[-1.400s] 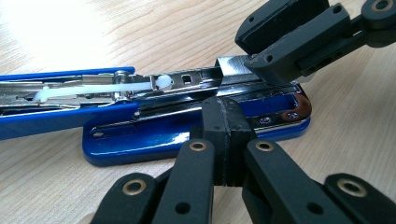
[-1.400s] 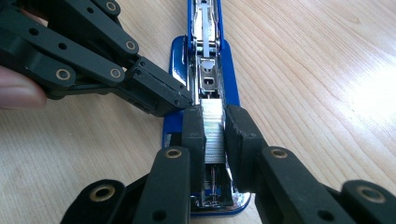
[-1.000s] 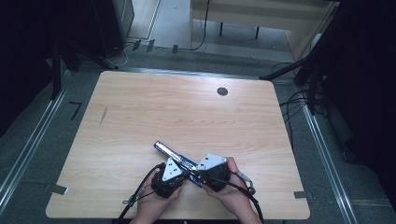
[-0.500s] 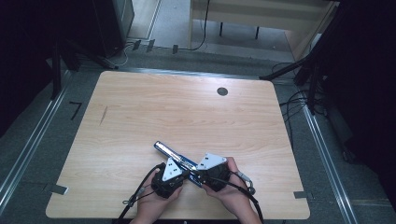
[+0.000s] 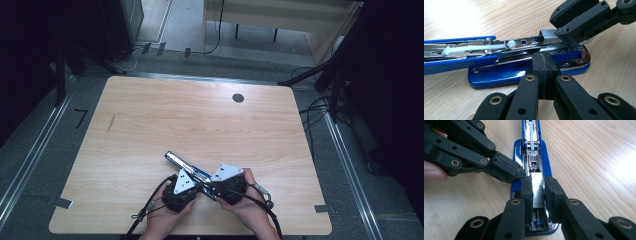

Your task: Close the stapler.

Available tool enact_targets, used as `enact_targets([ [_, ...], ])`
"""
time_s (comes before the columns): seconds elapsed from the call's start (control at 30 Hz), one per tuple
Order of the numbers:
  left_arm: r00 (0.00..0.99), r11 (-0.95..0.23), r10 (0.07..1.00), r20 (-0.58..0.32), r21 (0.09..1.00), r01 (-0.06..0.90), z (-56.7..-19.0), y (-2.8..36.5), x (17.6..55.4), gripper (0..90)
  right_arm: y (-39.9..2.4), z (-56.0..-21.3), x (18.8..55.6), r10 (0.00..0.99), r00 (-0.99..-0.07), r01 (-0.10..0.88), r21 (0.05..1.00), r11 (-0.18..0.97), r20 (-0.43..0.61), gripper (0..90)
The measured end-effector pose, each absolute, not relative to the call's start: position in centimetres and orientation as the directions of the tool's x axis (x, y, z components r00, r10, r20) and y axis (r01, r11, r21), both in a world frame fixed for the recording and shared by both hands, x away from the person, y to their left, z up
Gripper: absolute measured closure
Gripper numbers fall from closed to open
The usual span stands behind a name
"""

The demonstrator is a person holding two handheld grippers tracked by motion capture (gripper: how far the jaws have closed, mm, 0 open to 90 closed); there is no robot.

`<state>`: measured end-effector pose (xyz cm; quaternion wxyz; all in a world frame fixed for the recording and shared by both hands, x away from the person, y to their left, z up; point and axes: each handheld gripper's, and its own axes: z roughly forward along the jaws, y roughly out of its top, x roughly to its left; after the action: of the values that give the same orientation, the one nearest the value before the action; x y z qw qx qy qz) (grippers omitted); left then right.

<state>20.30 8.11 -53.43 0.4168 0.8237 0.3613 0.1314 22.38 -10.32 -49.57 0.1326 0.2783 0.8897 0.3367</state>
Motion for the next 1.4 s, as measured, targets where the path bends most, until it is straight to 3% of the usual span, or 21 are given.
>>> enact_targets([
  [0.53, 0.705, -0.392, 0.704, -0.084, 0.782, 0.484, -53.4, 8.1, 20.3, 90.0, -10.8, -49.3, 22.5, 0.593, -0.805, 0.418, 0.688, 0.592, -0.021, 77.1],
  [0.83, 0.706, -0.394, 0.703, -0.083, 0.782, 0.484, -53.4, 8.1, 20.3, 90.0, -11.1, -49.5, 22.9, 0.625, -0.781, 0.433, 0.722, 0.540, 0.001, 90.0],
  [1.07, 0.707, -0.395, 0.702, -0.082, 0.781, 0.483, -53.4, 8.1, 20.3, 90.0, -10.3, -49.9, 23.2, 0.636, -0.771, 0.424, 0.757, 0.497, 0.015, 90.0],
  [1.4, 0.707, -0.392, 0.701, -0.088, 0.781, 0.486, -53.4, 8.2, 20.4, 90.0, -9.5, -50.6, 23.4, 0.610, -0.792, 0.412, 0.741, 0.531, 0.003, 90.0],
])
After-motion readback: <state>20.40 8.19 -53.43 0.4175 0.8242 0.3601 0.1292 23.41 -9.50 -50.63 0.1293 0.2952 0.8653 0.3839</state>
